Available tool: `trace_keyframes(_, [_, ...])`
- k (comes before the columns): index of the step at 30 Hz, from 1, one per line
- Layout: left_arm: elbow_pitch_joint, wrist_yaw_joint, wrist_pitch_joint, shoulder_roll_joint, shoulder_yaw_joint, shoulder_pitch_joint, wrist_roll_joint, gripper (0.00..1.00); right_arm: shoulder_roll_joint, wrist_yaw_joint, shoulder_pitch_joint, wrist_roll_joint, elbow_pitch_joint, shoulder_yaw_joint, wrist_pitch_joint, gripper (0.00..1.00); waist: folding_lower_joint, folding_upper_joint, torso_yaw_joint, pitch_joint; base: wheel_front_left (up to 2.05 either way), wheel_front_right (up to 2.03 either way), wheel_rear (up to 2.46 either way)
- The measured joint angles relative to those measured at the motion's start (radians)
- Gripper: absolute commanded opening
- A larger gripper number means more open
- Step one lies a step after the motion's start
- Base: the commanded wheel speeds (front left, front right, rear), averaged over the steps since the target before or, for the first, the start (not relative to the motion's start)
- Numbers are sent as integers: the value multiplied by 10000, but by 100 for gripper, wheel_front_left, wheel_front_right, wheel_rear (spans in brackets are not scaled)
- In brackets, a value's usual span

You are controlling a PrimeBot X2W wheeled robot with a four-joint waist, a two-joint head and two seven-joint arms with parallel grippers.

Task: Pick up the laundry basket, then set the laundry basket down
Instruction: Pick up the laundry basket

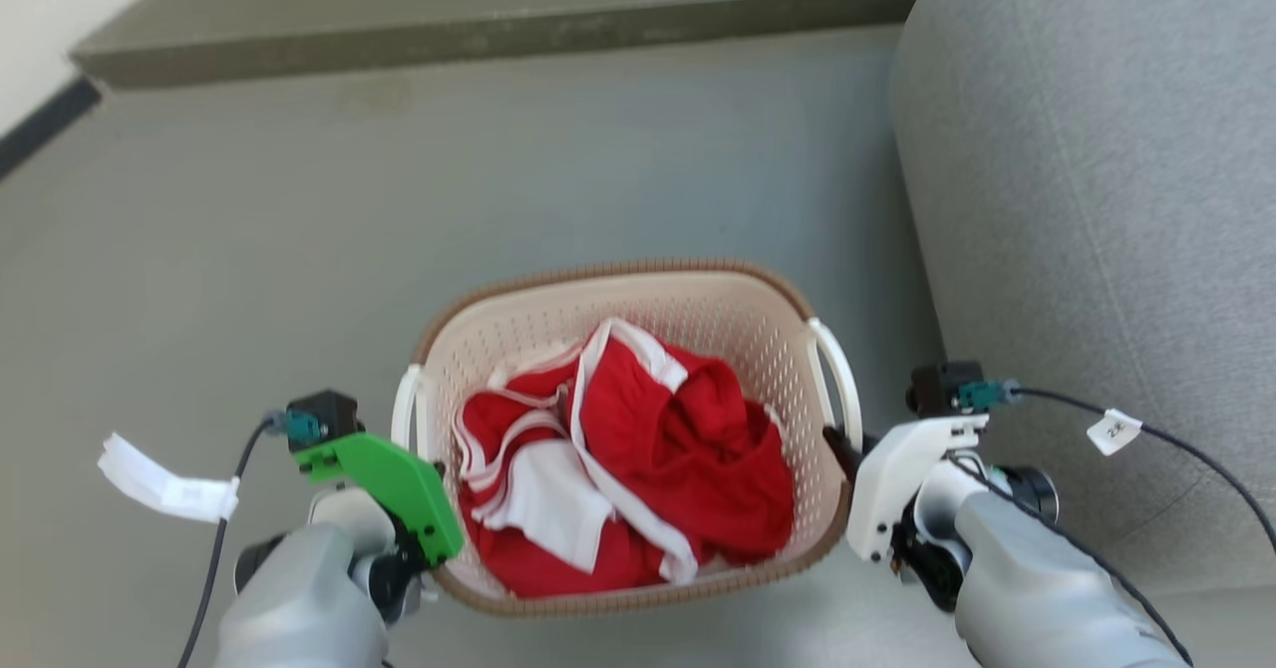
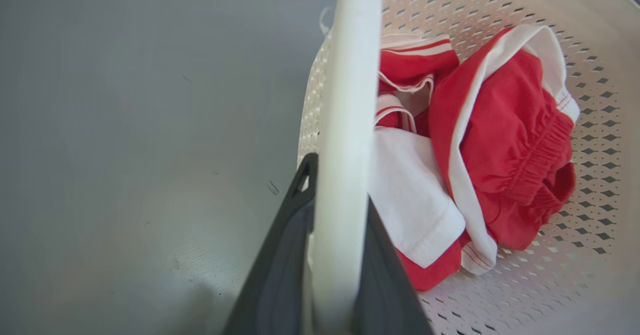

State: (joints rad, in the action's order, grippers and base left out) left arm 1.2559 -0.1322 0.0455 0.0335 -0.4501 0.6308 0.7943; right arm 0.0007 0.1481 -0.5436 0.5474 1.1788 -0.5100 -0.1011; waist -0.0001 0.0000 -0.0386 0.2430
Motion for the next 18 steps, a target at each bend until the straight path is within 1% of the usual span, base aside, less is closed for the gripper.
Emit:
trace_keyframes(4, [50,0,161,-8,-33,-457,117,0,-2,0,412,182,-23,-215,259,0,0,0,-48,-610,0,0,0])
trace_keyframes(18, [169,-2,552,-6,-123,-1535,474,0,10,0,1255,673,10,-658,993,0,0,0,-245,-2093,0,0,0])
